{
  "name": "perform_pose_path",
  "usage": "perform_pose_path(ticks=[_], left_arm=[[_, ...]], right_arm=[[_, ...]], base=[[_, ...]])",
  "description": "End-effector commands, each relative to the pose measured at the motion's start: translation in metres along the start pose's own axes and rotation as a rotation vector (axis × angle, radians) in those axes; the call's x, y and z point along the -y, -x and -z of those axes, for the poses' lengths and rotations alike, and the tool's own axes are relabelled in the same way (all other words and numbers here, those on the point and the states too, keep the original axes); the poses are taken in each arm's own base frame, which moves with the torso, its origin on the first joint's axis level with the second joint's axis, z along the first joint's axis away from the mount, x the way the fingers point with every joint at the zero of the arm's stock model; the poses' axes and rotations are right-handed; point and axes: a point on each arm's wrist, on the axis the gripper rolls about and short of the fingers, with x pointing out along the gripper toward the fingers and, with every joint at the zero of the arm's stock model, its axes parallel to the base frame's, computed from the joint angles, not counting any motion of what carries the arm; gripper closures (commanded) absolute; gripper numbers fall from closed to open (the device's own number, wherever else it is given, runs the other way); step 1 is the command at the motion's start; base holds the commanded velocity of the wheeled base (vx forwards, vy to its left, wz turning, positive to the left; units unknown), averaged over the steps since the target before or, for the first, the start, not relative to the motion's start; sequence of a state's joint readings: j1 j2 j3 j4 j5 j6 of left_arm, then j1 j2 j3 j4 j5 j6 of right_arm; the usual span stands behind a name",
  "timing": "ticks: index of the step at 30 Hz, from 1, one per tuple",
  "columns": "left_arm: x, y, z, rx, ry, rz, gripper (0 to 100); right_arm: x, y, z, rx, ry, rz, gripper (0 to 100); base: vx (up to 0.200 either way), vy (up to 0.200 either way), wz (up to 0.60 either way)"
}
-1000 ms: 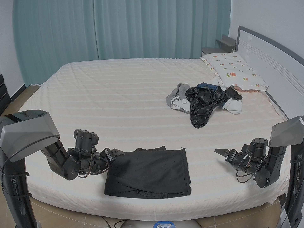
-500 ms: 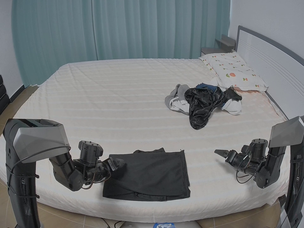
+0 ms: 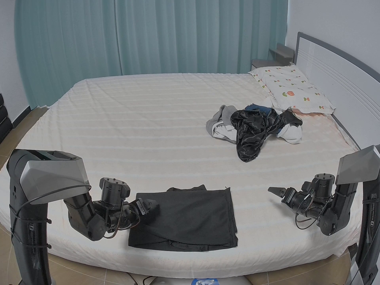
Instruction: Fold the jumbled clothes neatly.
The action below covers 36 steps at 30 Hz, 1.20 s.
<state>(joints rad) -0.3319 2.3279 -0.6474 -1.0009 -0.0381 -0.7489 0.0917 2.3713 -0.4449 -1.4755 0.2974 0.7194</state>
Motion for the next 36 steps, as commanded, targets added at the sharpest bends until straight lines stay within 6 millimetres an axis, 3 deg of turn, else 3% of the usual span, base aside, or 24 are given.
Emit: perform_pose_path(ticks=[1, 2, 26, 36], left_arm=[[0.000, 0.001, 0.005, -0.007, -0.006, 0.028, 0], [0.000, 0.002, 0.007, -0.016, -0.008, 0.035, 100], [-0.009, 0.010, 0.009, 0.022, 0.009, -0.017, 100], [-0.012, 0.017, 0.001, 0.045, 0.027, -0.025, 100]], right_arm=[[0.001, -0.001, 0.000, -0.002, 0.000, 0.001, 0], [0.001, -0.001, 0.000, -0.002, 0.000, 0.001, 0], [0.002, 0.001, 0.000, -0.001, -0.004, 0.007, 0], [0.001, 0.002, 0.001, -0.006, -0.004, 0.008, 0]], base=[[0.000, 0.000, 0.00], [0.000, 0.000, 0.00], [0.000, 0.000, 0.00], [0.000, 0.200, 0.00]])
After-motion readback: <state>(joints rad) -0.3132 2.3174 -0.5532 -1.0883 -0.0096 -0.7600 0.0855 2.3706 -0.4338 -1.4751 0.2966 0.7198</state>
